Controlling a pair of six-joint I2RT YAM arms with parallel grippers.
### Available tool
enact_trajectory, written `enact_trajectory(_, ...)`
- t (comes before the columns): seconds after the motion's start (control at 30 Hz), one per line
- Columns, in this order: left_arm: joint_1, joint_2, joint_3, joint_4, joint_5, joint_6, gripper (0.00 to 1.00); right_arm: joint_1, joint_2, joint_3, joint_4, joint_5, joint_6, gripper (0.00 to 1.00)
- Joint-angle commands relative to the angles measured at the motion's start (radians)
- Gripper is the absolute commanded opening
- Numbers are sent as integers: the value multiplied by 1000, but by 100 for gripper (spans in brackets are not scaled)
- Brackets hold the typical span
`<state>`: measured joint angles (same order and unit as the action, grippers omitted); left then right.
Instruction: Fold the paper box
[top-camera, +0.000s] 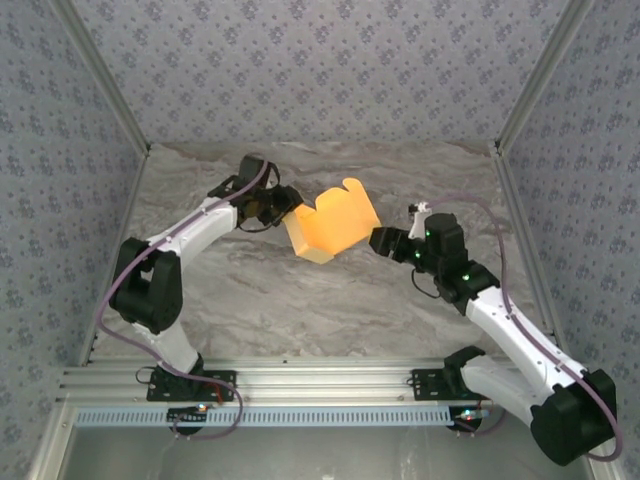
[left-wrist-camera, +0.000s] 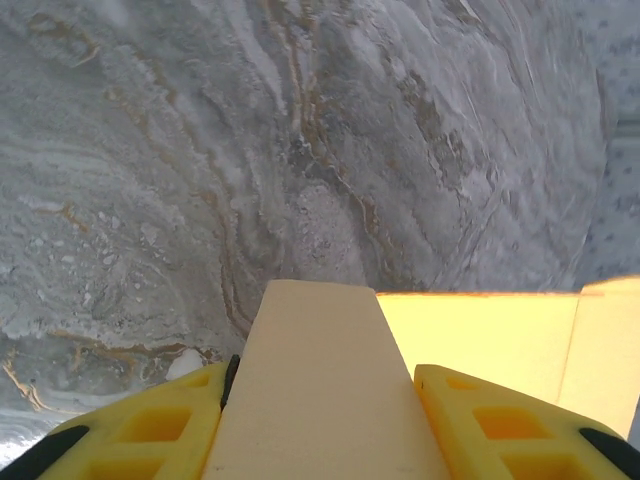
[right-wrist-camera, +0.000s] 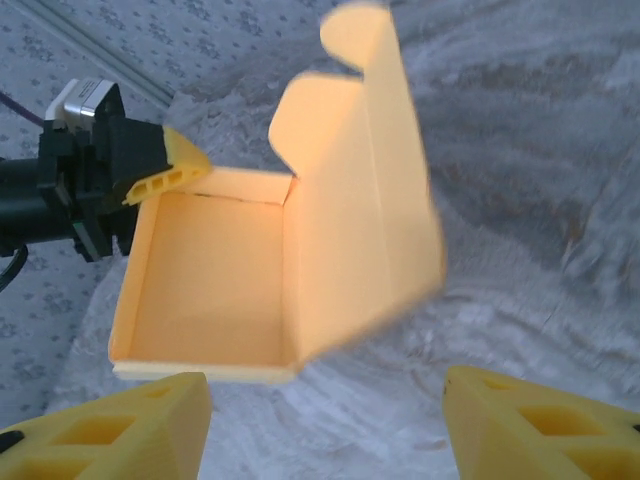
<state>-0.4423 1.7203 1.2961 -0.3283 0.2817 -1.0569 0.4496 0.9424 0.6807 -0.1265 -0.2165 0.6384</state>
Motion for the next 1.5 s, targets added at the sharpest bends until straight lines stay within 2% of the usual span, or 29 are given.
enact_trajectory(0.0, 11, -21, -30, 61, -3, -281, 25, 106, -28, 6, -44, 196, 226, 62)
enact_trajectory(0.07, 10, -25, -59, 136, 6, -346, 25, 163, -34, 6, -124, 298, 476, 64)
enact_trajectory(0.1, 10, -28, -72, 167, 9, -375, 25, 178, -38, -4, -154, 303, 698, 68)
enact_trajectory(0.13, 10, -33, -81, 188, 3, -397, 25, 202, -42, -42, -104, 292, 890, 70)
enact_trajectory(0.17, 10, -40, -88, 200, -5, -414, 24, 243, -41, -92, 6, 305, 1013, 68)
enact_trajectory(0.23, 4, -62, -113, 214, -34, -466, 25, 345, -21, -170, 192, 433, 1211, 68)
enact_trajectory(0.3, -3, -81, -147, 244, -64, -528, 25, 403, 7, -141, 176, 543, 1308, 79)
enact_trajectory(0.4, -17, -98, -188, 281, -67, -621, 25, 420, 91, -79, 246, 603, 1326, 85)
enact_trajectory(0.5, -35, -116, -222, 301, -71, -694, 25, 420, 178, -76, 421, 612, 1383, 85)
enact_trajectory(0.6, -50, -133, -247, 304, -85, -756, 24, 419, 245, -52, 486, 633, 1437, 83)
enact_trajectory(0.8, -74, -187, -290, 296, -139, -826, 24, 410, 326, 4, 492, 646, 1523, 77)
enact_trajectory(1.2, -84, -243, -346, 279, -184, -876, 23, 405, 420, 95, 483, 604, 1551, 68)
enact_trajectory(1.3, -85, -245, -348, 281, -196, -874, 23, 405, 430, 110, 470, 589, 1536, 60)
enact_trajectory(1.47, -86, -251, -363, 313, -212, -883, 23, 412, 436, 115, 435, 559, 1532, 60)
